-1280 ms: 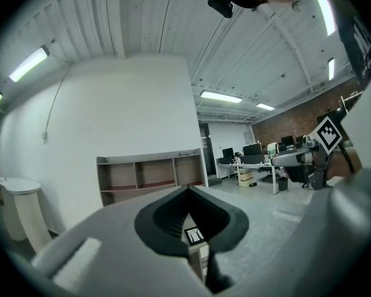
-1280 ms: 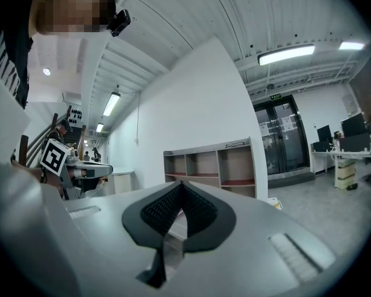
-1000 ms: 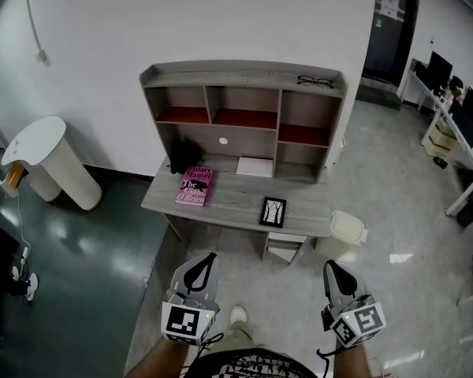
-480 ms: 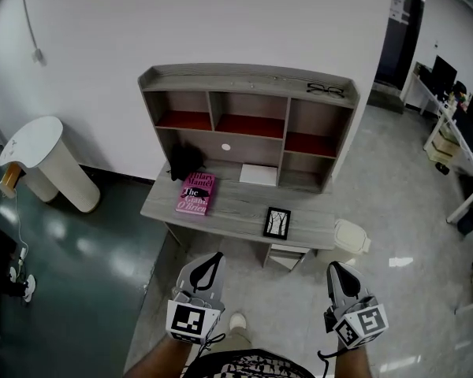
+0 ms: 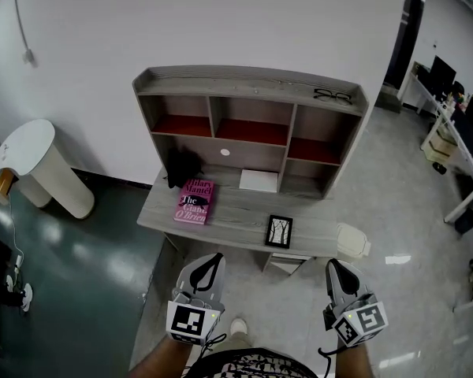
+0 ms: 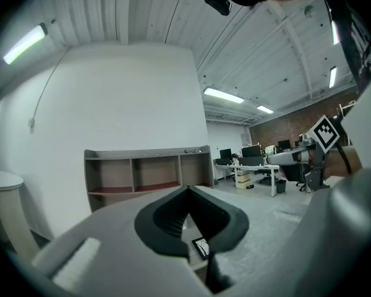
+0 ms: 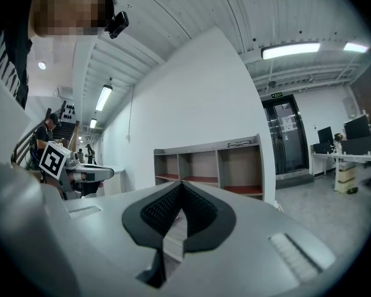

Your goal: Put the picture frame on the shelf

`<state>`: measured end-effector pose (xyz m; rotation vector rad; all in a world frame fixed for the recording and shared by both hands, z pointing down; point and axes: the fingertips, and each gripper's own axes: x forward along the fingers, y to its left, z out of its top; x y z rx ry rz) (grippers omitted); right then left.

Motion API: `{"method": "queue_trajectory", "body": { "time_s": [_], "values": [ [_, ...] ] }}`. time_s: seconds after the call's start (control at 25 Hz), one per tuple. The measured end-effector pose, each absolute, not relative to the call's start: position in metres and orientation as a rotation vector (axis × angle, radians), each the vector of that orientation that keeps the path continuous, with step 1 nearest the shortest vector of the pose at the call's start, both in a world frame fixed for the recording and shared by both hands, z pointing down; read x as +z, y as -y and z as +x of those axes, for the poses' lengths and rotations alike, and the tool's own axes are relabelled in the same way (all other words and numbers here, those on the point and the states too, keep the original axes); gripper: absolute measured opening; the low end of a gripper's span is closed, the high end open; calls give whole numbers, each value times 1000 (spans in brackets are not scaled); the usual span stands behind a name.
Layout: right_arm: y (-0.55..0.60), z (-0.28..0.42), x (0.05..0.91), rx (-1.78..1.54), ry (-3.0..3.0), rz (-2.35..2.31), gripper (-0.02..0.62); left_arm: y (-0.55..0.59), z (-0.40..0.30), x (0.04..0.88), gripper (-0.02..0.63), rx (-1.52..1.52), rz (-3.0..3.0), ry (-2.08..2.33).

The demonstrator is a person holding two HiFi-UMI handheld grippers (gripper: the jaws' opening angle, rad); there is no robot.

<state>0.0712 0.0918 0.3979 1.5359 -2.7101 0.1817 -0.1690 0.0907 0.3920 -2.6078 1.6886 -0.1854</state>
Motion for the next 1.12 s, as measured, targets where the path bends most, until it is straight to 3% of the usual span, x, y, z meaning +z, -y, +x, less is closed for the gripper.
{"method": "queue_trajectory", "body": {
  "time_s": [1.12],
  "values": [
    [-47, 34, 386, 151, 2616, 1582, 28, -23, -193, 413, 2, -124, -2750, -1580]
  ]
}}
